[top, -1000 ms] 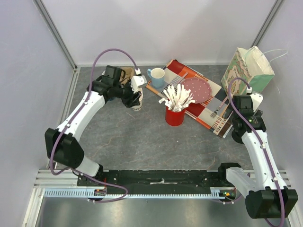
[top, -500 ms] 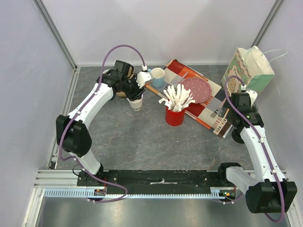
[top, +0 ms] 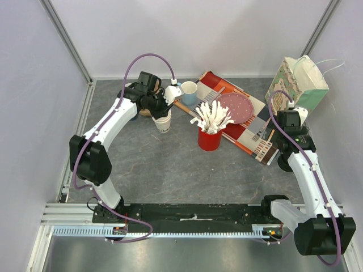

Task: Pack the takeout coffee

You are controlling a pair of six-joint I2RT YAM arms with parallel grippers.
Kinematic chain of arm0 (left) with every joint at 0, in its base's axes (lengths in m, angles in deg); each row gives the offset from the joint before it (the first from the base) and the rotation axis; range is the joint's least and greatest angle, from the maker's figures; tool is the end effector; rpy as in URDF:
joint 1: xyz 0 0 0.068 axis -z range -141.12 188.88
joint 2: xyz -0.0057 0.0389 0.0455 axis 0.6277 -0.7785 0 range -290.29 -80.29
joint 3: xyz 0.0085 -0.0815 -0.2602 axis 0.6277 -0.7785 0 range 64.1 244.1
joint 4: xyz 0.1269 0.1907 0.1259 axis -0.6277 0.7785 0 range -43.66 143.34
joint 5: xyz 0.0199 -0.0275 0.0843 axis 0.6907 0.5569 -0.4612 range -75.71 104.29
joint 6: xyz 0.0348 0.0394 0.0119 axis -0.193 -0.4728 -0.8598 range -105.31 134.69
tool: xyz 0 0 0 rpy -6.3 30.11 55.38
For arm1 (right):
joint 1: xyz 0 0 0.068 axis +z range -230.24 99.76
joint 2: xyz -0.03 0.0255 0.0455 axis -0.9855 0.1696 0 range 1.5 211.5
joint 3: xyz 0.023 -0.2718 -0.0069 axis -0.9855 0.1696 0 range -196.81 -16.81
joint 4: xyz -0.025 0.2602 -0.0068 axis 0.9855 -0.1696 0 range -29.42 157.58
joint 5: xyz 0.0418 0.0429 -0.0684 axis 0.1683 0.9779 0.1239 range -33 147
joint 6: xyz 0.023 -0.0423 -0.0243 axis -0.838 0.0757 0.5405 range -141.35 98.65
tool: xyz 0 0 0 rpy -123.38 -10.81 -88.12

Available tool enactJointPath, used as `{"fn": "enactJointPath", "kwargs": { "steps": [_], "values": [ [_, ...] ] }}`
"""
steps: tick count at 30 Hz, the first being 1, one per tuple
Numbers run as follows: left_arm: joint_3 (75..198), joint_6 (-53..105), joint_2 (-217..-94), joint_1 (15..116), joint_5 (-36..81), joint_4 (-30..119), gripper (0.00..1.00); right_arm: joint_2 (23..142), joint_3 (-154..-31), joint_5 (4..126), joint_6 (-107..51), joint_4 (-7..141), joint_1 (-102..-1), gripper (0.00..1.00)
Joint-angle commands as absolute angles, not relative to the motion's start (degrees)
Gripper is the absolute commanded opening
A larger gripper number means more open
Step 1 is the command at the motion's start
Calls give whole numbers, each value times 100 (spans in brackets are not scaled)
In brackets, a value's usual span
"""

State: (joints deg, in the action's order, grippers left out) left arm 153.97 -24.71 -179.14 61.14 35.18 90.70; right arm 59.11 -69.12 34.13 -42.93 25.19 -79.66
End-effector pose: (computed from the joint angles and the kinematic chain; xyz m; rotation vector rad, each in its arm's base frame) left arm 0.3431 -0.1541 0.3093 1.3784 2.0187 -0.3243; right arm 0.2002 -0.0118 0.2946 0.6044 2.2588 -0.2893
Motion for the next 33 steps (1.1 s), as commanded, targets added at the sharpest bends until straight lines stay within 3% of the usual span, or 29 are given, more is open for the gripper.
{"fn": "enactJointPath", "kwargs": {
  "steps": [1,11,17,20,33],
  "values": [
    [15647,-2583,-17943,6138,3390,9108,25,5881,-6998,3283,-4209,2697,-7971,94],
    [15691,-2583,-18110,6147,3363,9108,30,5802,-6946,3301,-4174,2724,-7971,94],
    [15735,-2565,-18093,6147,3433,9125,15,5749,-6893,3274,-4165,2724,-7971,94],
    [15797,-2521,-18058,6147,3468,9195,2,5740,-6902,3283,-4156,2724,-7962,94],
    [15744,-2521,-17777,6173,3556,9213,2,5740,-6822,3432,-4182,2759,-7971,94]
  ]
}}
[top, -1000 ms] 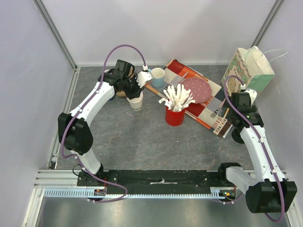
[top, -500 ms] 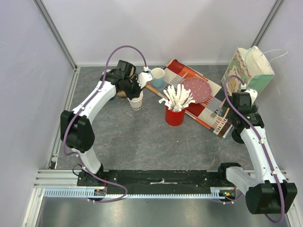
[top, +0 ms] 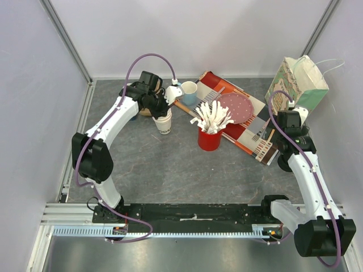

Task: Pack the takeout coffee

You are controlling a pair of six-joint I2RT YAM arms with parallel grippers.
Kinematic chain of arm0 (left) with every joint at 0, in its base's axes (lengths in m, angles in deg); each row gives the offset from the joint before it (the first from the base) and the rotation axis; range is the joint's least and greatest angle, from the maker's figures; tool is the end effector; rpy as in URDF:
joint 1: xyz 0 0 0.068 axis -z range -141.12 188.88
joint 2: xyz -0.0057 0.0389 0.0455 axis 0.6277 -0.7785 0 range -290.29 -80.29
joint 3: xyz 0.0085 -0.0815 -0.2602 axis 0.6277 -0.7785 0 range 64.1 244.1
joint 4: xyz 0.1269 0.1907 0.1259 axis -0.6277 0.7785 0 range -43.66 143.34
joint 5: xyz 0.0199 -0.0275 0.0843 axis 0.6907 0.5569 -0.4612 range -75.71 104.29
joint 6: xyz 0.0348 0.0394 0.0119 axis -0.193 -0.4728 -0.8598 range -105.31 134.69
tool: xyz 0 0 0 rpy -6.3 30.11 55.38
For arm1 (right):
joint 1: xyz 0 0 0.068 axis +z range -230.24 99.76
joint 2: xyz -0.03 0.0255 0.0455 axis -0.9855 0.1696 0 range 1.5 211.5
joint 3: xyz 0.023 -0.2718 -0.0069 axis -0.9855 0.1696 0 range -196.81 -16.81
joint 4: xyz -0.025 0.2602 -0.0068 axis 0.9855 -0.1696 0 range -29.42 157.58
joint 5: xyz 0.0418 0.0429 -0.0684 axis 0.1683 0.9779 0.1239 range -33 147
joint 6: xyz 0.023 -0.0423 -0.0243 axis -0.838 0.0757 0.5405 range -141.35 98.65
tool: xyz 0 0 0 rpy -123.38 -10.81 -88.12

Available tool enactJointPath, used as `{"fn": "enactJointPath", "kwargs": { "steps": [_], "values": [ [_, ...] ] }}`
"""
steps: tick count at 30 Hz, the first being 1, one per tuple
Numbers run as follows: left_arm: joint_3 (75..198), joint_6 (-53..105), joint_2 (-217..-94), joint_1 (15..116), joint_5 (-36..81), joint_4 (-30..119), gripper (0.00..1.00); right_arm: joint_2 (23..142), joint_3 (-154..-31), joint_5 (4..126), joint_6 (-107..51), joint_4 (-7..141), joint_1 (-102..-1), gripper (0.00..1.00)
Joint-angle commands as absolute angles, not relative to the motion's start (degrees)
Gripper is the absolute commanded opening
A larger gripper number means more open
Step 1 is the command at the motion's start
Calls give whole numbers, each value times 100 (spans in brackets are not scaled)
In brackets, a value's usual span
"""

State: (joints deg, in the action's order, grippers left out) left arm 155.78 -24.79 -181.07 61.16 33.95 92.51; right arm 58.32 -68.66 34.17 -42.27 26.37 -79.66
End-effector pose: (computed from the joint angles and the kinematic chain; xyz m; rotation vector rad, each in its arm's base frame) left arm 0.3489 -0.1558 0.3050 1.3868 2.0575 -0.3086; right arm 0.1990 -0.0118 0.2960 0.5920 2.2380 -0.2846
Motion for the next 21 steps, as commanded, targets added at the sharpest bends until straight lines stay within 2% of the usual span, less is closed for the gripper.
{"fn": "enactJointPath", "kwargs": {
  "steps": [1,6,10,13,18,21],
  "values": [
    [15718,-2513,-17672,6191,3539,9213,2,5740,-6831,3528,-4130,2768,-7962,94],
    [15165,-2530,-17048,6243,3338,8819,2,5565,-6980,3810,-3998,2838,-7962,94],
    [14515,-2626,-16530,6497,3003,8432,2,5380,-7060,4494,-3919,3074,-7962,91],
    [13865,-2810,-16248,6577,2915,8194,2,5222,-7261,5346,-3848,3391,-7945,88],
    [13775,-2890,-16028,6577,2984,8431,2,5265,-8298,6987,-4093,4146,-7743,81],
    [13749,-2873,-15940,6577,3108,8554,2,5581,-8650,7474,-4689,4875,-7068,76]
  ]
}}
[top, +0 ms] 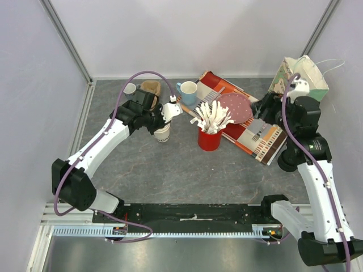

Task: Pack the takeout coffee

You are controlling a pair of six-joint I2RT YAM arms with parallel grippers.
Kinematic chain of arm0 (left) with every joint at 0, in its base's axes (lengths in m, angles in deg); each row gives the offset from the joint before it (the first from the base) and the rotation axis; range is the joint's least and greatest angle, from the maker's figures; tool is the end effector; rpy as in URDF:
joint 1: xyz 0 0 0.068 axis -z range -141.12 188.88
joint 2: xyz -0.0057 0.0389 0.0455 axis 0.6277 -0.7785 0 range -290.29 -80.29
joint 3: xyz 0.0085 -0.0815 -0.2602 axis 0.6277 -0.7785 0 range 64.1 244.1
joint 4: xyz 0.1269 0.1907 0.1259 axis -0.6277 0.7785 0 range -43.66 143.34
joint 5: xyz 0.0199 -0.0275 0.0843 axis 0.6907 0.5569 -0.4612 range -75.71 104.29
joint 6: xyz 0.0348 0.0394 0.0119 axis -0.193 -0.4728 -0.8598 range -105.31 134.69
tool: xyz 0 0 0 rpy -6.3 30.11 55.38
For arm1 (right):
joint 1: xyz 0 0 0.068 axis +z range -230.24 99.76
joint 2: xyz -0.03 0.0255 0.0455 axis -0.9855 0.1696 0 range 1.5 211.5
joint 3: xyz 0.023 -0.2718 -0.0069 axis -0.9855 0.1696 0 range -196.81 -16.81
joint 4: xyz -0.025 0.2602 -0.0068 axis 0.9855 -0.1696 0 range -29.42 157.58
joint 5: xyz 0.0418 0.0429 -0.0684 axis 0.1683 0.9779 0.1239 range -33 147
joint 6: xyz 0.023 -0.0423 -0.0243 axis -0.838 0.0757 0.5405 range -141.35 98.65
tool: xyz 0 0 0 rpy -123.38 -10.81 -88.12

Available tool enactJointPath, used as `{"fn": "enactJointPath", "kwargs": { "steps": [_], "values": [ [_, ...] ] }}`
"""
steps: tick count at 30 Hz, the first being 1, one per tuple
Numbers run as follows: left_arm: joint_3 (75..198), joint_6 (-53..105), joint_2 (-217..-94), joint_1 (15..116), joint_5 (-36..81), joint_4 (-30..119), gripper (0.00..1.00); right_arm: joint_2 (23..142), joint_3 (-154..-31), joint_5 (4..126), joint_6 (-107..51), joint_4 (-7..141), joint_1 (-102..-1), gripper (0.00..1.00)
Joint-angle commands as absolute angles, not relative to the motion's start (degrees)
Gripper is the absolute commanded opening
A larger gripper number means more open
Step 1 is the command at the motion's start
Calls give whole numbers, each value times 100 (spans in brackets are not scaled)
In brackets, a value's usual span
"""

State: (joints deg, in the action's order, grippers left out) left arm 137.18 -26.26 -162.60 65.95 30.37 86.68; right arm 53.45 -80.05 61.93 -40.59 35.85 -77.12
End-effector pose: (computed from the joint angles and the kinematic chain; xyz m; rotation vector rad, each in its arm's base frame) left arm 0.2682 -0.1481 0.3127 1.4461 1.9200 -0.2298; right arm 0.1880 0.0133 0.3901 0.2147 1.9294 0.3433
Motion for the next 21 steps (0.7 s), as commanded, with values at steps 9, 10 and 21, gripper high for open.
{"fn": "enactJointPath", "kwargs": {
  "steps": [9,10,21],
  "values": [
    [13459,-2470,-15589,6542,2836,8546,2,7848,-9748,5832,-6157,5009,-3849,65],
    [13381,-2408,-15492,6525,2801,8536,2,8137,-9871,5927,-6656,5105,-3831,64],
    [13055,-1713,-15254,6112,2502,8440,2,9247,-10022,6017,-7917,6204,-3743,56]
  ]
}}
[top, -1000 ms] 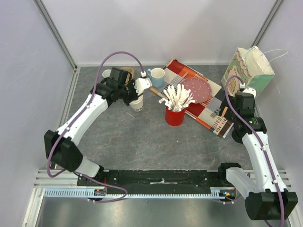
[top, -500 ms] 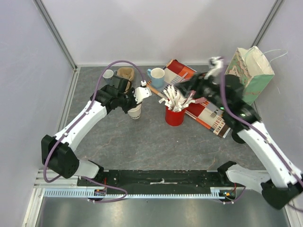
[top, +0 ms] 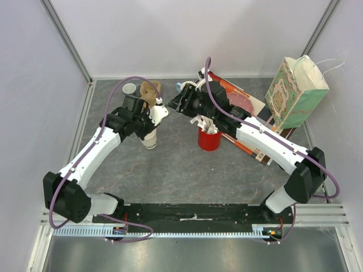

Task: Pack the takeout coffee

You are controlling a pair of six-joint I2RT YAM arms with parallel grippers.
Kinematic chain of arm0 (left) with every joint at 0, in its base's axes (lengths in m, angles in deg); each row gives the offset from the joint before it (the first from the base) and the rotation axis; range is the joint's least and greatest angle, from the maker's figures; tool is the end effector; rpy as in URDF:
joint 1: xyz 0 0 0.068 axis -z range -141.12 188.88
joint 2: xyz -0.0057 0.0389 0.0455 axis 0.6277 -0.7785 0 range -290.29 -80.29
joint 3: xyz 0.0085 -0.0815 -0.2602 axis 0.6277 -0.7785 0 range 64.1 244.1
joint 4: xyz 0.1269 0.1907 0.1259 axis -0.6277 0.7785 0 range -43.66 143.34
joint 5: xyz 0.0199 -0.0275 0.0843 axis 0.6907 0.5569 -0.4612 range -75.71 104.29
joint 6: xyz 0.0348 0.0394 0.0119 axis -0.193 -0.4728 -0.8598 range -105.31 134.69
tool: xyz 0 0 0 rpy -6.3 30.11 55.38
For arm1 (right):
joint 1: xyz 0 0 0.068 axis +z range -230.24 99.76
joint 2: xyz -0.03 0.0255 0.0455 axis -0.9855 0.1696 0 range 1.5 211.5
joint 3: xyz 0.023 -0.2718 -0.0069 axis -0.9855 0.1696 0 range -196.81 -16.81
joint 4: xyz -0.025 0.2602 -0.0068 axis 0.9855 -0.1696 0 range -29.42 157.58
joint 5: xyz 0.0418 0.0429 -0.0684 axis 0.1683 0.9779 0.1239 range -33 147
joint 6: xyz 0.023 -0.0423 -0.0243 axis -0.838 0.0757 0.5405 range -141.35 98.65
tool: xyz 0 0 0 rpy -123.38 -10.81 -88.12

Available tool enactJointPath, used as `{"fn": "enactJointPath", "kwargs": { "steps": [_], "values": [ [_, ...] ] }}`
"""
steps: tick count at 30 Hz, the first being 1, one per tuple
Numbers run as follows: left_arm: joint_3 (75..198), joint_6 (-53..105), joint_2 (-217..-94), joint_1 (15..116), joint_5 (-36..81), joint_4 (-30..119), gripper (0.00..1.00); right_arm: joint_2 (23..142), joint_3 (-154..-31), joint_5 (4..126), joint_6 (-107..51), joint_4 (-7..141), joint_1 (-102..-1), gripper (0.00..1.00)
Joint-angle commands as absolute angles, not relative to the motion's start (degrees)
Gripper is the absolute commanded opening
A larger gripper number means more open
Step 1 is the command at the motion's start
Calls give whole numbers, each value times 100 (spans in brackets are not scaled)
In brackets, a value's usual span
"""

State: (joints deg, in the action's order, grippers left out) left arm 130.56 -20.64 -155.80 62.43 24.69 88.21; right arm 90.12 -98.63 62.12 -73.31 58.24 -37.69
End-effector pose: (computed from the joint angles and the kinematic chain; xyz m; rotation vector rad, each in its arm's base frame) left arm 0.2486 -0.1153 0.3052 1.2693 2.0885 -0.1322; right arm 0.2699 0.2520 0.3777 0.0990 2.0367 1.1869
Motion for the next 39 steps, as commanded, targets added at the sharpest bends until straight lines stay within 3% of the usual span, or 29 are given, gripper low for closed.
{"fn": "enactJointPath", "kwargs": {
  "steps": [1,12,24,39],
  "values": [
    [13055,-1695,-15237,6077,2510,8431,2,9264,-10013,5938,-7926,6204,-3752,56],
    [13010,-1713,-15131,5760,2852,8343,2,8667,-9986,5551,-8059,6354,-4710,55],
    [13283,-1704,-15140,5760,3003,8492,2,10985,-10969,6772,-8216,6213,-3876,57],
    [13397,-1686,-15447,5760,3038,8413,2,11444,-10515,7132,-8682,6969,-3524,48]
  ]
}}
